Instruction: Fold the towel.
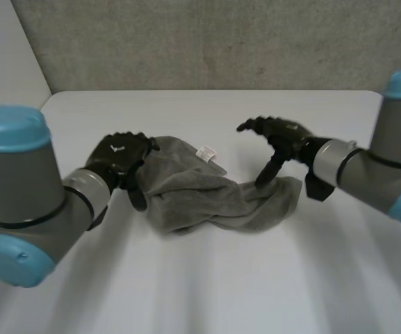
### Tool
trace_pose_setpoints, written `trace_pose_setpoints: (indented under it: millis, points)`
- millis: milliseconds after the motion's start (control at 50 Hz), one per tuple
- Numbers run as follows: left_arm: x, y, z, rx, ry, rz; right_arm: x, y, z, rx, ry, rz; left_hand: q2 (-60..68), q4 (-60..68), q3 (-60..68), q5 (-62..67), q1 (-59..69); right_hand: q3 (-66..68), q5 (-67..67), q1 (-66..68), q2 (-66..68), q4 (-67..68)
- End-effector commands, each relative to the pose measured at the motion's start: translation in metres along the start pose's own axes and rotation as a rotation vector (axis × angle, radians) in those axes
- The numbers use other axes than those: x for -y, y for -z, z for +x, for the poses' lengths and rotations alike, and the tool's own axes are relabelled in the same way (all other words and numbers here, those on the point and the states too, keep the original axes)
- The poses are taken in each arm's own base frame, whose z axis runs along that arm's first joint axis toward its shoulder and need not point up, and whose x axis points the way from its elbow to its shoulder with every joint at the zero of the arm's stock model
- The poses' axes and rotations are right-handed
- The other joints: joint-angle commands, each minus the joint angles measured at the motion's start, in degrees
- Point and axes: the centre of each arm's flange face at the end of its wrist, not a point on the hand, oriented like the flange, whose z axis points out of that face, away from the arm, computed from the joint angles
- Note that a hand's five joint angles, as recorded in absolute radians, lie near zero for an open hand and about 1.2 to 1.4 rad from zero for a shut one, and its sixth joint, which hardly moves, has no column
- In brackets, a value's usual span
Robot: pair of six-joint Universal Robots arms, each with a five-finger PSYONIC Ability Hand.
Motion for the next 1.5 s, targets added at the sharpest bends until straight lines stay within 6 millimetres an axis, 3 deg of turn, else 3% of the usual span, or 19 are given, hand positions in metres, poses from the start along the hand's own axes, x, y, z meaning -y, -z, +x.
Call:
trace_pose_setpoints:
  millis: [20, 180, 320, 440, 560, 760, 860, 920, 960, 1120, 1160, 1180, 1260, 1280, 1300, 1320, 1360, 1420, 1500]
  points:
    - [-0.026, -0.032, 0.002, 0.005, -0.001, 0.023, -0.040, -0.035, 0.000, 0.023, -0.075, -0.075, -1.69, -3.76, -3.30, -0.53, -2.17, -3.01, -3.64, -3.43, -4.39, -4.35]
    - [-0.032, -0.057, 0.003, 0.007, -0.007, 0.072, -0.072, -0.059, -0.015, 0.072, -0.080, -0.116, 7.73, -3.76, -3.30, 8.89, 7.25, -3.01, 13.77, 13.98, 13.02, -4.35]
    - [-0.046, -0.064, 0.005, -0.008, -0.005, 0.037, -0.074, -0.057, -0.024, 0.094, -0.102, -0.125, 32.29, -3.76, -3.30, 33.45, 31.80, -3.01, 66.24, 66.45, 65.49, -4.35]
    - [-0.053, -0.062, 0.007, -0.014, -0.004, 0.014, -0.046, -0.030, -0.028, 0.090, -0.084, -0.090, 48.10, -3.76, -3.30, 49.26, 47.62, -3.01, 66.36, 66.57, 65.61, -4.35]
    - [-0.044, -0.060, 0.009, -0.051, -0.004, 0.039, -0.021, -0.005, -0.021, 0.071, -0.081, -0.044, 18.23, -3.76, -3.30, 19.39, 17.75, -3.01, 66.36, 66.57, 65.61, -4.35]
    - [-0.049, -0.061, 0.011, -0.057, -0.001, 0.034, -0.033, 0.019, -0.019, 0.042, -0.085, -0.077, 13.27, -3.76, -3.30, 14.44, 12.79, -3.01, 66.36, 66.57, 65.61, -4.35]
    - [-0.057, -0.063, 0.013, -0.065, 0.002, 0.013, -0.039, 0.028, -0.014, 0.026, -0.079, -0.100, 30.27, -3.76, -3.30, 31.43, 29.79, -3.01, 66.36, 66.57, 65.61, -4.35]
    - [-0.057, -0.063, 0.013, -0.067, 0.000, 0.013, -0.037, 0.033, -0.011, 0.017, -0.045, -0.099, 62.90, -3.76, -3.30, 64.06, 62.42, -3.01, 66.36, 66.57, 65.61, -4.35]
    - [-0.053, -0.063, 0.013, -0.067, -0.002, 0.027, -0.034, 0.034, -0.010, 0.015, -0.011, -0.092, 65.40, -3.76, -3.30, 66.57, 64.92, -3.01, 66.36, 66.57, 65.61, -4.35]
    - [0.000, -0.069, 0.004, -0.043, -0.023, 0.186, 0.007, 0.026, -0.010, 0.021, 0.227, 0.020, 65.40, -3.76, -3.30, 66.57, 64.92, -3.01, 66.36, 66.57, 65.61, -4.35]
    - [0.035, -0.075, -0.001, -0.026, -0.033, 0.294, 0.020, 0.021, -0.010, 0.021, 0.275, 0.059, 65.40, -3.76, -3.30, 66.57, 64.92, -3.01, 66.36, 66.57, 65.61, -4.35]
    - [0.035, -0.075, -0.001, -0.026, -0.033, 0.295, 0.036, 0.017, -0.012, 0.021, 0.327, 0.113, 65.40, -3.76, -3.30, 66.57, 64.92, -3.01, 66.36, 66.57, 65.61, -4.35]
    - [0.109, -0.061, -0.016, 0.023, -0.051, 0.505, 0.085, 0.017, -0.030, 0.034, 0.443, 0.300, 65.40, -3.76, -3.30, 66.57, 64.92, -3.01, 66.36, 66.57, 65.61, -4.35]
    - [0.109, -0.061, -0.016, 0.023, -0.051, 0.506, 0.115, 0.024, -0.043, 0.029, 0.507, 0.436, 65.40, -3.76, -3.30, 66.57, 64.92, -3.01, 66.36, 66.57, 65.61, -4.35]
    - [0.138, -0.045, -0.020, 0.035, -0.048, 0.593, 0.145, 0.038, -0.056, 0.008, 0.559, 0.588, 65.40, -3.76, -3.30, 66.57, 64.92, -3.01, 66.36, 66.57, 65.61, -4.35]
    - [0.163, -0.028, -0.024, 0.050, -0.052, 0.678, 0.145, 0.038, -0.056, 0.007, 0.560, 0.590, 65.40, -3.76, -3.30, 66.57, 64.92, -3.01, 66.36, 66.57, 65.61, -4.35]
    - [0.181, -0.011, -0.029, 0.070, -0.059, 0.753, 0.185, 0.069, -0.065, -0.067, 0.578, 0.840, 65.40, -3.76, -3.30, 66.57, 64.92, -3.01, 66.36, 66.57, 65.61, -4.35]
    - [0.200, 0.018, -0.038, 0.103, -0.078, 0.855, 0.191, 0.080, -0.068, -0.075, 0.559, 0.896, 65.40, -3.76, -3.30, 66.57, 64.92, -3.01, 66.36, 66.57, 65.61, -4.35]
    - [0.200, 0.036, -0.037, 0.108, -0.089, 0.888, 0.156, 0.079, -0.059, -0.065, 0.491, 0.729, 65.40, -3.76, -3.30, 66.57, 64.92, -3.01, 66.36, 66.57, 65.61, -4.35]
